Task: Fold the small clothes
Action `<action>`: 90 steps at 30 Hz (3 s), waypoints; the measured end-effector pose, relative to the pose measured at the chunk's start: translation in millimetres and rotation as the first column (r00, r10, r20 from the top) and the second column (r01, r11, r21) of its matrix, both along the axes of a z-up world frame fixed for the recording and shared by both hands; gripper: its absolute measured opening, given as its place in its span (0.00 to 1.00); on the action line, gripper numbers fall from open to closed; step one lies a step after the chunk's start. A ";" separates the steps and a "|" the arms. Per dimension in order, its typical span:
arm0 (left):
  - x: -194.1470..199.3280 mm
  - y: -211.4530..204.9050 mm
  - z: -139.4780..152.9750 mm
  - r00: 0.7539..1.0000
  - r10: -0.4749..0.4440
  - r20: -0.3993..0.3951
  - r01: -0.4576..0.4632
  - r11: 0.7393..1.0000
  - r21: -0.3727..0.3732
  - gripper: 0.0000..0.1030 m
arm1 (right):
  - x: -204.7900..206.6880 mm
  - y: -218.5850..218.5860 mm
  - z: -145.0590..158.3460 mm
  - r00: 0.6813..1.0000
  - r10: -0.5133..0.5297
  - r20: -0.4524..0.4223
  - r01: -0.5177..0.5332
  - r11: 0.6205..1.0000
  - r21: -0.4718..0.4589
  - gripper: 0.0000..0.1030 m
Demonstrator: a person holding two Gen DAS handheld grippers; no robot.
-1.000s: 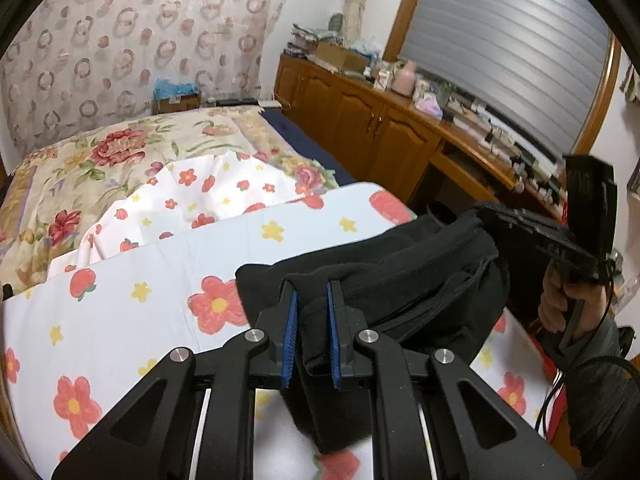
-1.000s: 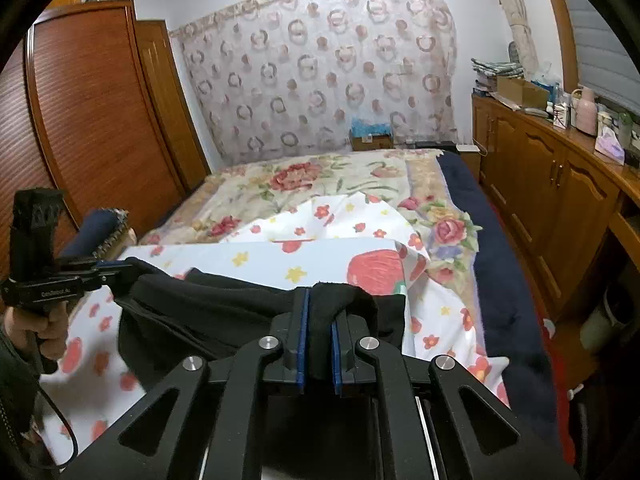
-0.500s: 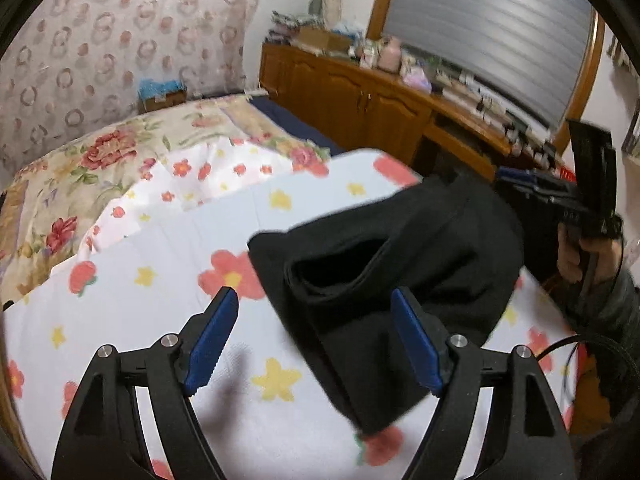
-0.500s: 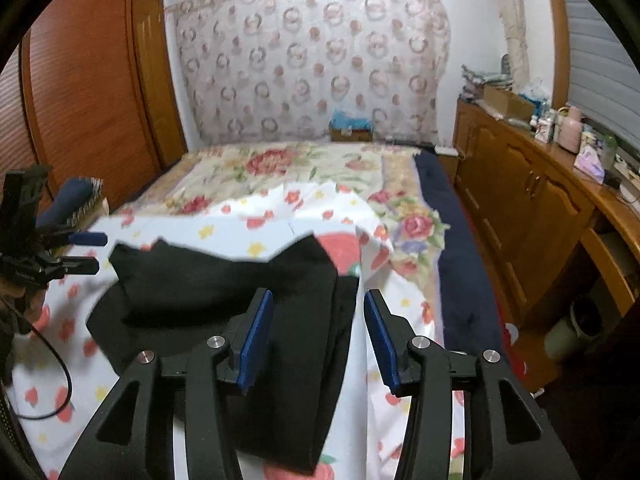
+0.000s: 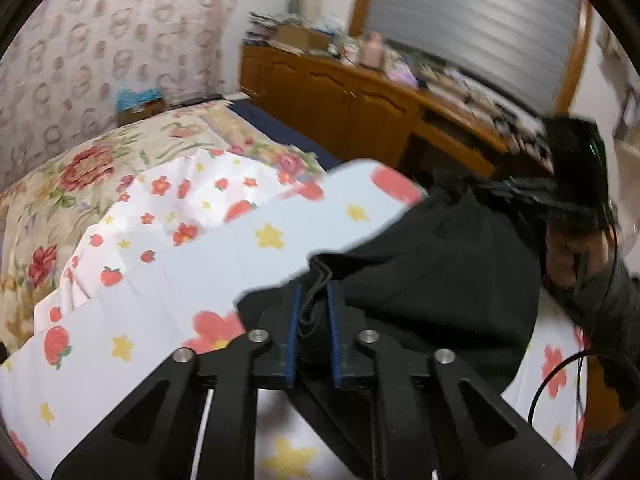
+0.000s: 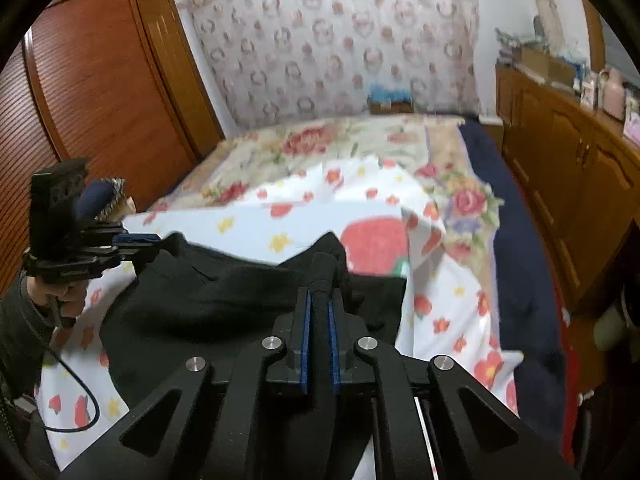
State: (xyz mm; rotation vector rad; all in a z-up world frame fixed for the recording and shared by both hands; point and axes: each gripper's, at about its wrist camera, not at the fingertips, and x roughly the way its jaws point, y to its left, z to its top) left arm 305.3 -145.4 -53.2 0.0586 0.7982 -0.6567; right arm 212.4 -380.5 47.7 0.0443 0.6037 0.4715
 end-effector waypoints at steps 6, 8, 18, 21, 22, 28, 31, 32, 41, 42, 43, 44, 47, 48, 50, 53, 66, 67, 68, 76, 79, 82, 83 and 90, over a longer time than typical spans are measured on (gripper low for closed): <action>11.7 18.9 1.1 0.990 0.138 0.012 -0.138 0.990 0.018 0.08 | -13.8 -18.9 4.1 0.977 -0.214 0.019 0.214 0.977 -0.004 0.06; 14.0 22.9 0.7 0.989 0.147 -0.004 -0.147 0.989 0.017 0.19 | -16.0 -14.7 2.0 0.976 -0.218 -0.004 0.217 0.976 -0.025 0.06; -3.2 17.5 -4.8 0.996 0.077 -0.041 -0.078 0.997 -0.019 0.66 | -26.0 -0.3 16.0 0.974 -0.226 -0.008 0.225 0.972 -0.075 0.53; -7.3 11.8 -10.2 0.997 0.060 -0.052 -0.061 0.998 -0.009 0.66 | -33.2 -0.9 15.6 0.974 -0.227 -0.003 0.226 0.971 -0.076 0.58; -7.7 9.4 -13.3 0.997 0.053 -0.060 -0.053 0.999 -0.005 0.66 | -29.8 0.7 13.6 0.974 -0.227 -0.004 0.226 0.971 -0.076 0.60; 2.4 -1.9 -30.9 0.991 0.039 -0.124 -0.038 0.999 0.014 0.66 | -7.9 -0.5 -2.5 0.976 -0.202 -0.078 0.197 0.978 -0.075 0.65; 5.6 -2.8 -31.4 0.991 0.045 -0.129 -0.044 0.999 0.005 0.66 | 2.3 -1.1 -3.8 0.976 -0.195 -0.101 0.188 0.979 -0.072 0.68; 6.0 -3.1 -30.9 0.990 0.045 -0.130 -0.045 0.999 0.001 0.66 | 5.7 -2.1 -3.3 0.975 -0.191 -0.110 0.185 0.981 -0.065 0.68; 4.0 -9.0 -30.3 0.992 0.024 -0.124 -0.025 1.000 -0.010 0.46 | 20.4 0.2 -6.9 0.975 -0.139 -0.171 0.135 0.990 -0.034 0.69; 4.0 -8.8 -30.1 0.992 0.022 -0.123 -0.024 1.000 -0.012 0.40 | 20.7 -0.7 -7.1 0.975 -0.136 -0.173 0.133 0.991 -0.032 0.69; 3.8 -9.2 -29.4 0.992 0.020 -0.121 -0.022 1.000 -0.014 0.33 | 20.7 -1.1 -7.1 0.976 -0.135 -0.171 0.131 0.991 -0.036 0.69; 3.6 -8.8 -28.7 0.993 0.023 -0.118 -0.025 1.000 -0.016 0.29 | 20.2 -1.1 -6.9 0.977 -0.136 -0.167 0.131 0.991 -0.039 0.69; 0.7 -7.8 -23.6 0.994 0.022 -0.105 -0.026 0.999 -0.031 0.18 | 19.1 1.0 -7.0 0.978 -0.140 -0.152 0.134 0.990 -0.052 0.65; -1.3 -7.9 -21.5 0.996 0.022 -0.092 -0.025 0.999 -0.029 0.17 | 17.3 2.4 -7.2 0.979 -0.141 -0.145 0.135 0.989 -0.054 0.61; -7.1 -8.3 -15.5 0.998 0.025 -0.065 -0.027 0.999 -0.031 0.16 | 12.4 7.8 -8.4 0.982 -0.127 -0.138 0.121 0.991 -0.054 0.58; -13.8 -5.4 -4.8 0.999 0.025 -0.041 -0.028 0.998 -0.065 0.16 | 15.0 8.4 -12.5 0.983 -0.119 -0.141 0.111 0.992 -0.065 0.58; -34.7 2.3 26.3 0.999 0.027 0.036 -0.022 0.992 -0.121 0.15 | 6.1 11.3 -8.6 0.995 -0.050 -0.087 0.047 0.998 -0.038 0.21; -37.7 3.9 30.0 0.999 0.024 0.044 -0.018 0.992 -0.127 0.15 | 2.6 12.4 -6.2 0.996 -0.056 -0.064 0.054 0.998 -0.044 0.21; -41.4 5.2 33.3 0.998 0.024 0.055 -0.017 0.991 -0.131 0.15 | -1.2 13.2 -3.0 0.997 -0.068 -0.038 0.066 0.997 -0.050 0.20; -59.9 21.4 56.3 0.991 0.057 0.122 -0.038 0.987 -0.156 0.15 | -17.4 18.8 22.5 0.989 -0.110 0.100 0.115 0.992 -0.044 0.20; -67.7 36.5 65.5 0.985 0.090 0.145 -0.065 0.984 -0.166 0.15 | -24.4 28.4 32.0 0.985 -0.086 0.149 0.094 0.994 -0.048 0.20; -77.0 53.1 74.8 0.976 0.131 0.172 -0.104 0.982 -0.161 0.15 | -28.4 41.5 36.7 0.982 -0.041 0.182 0.053 0.997 -0.058 0.20; -80.7 59.7 78.0 0.972 0.146 0.182 -0.117 0.980 -0.158 0.15 | -28.9 47.4 38.1 0.981 -0.024 0.191 0.036 0.997 -0.063 0.20; -109.5 113.0 87.1 0.938 0.261 0.226 -0.236 0.963 -0.132 0.15 | -17.2 94.3 41.4 0.968 0.096 0.232 -0.078 0.993 -0.083 0.20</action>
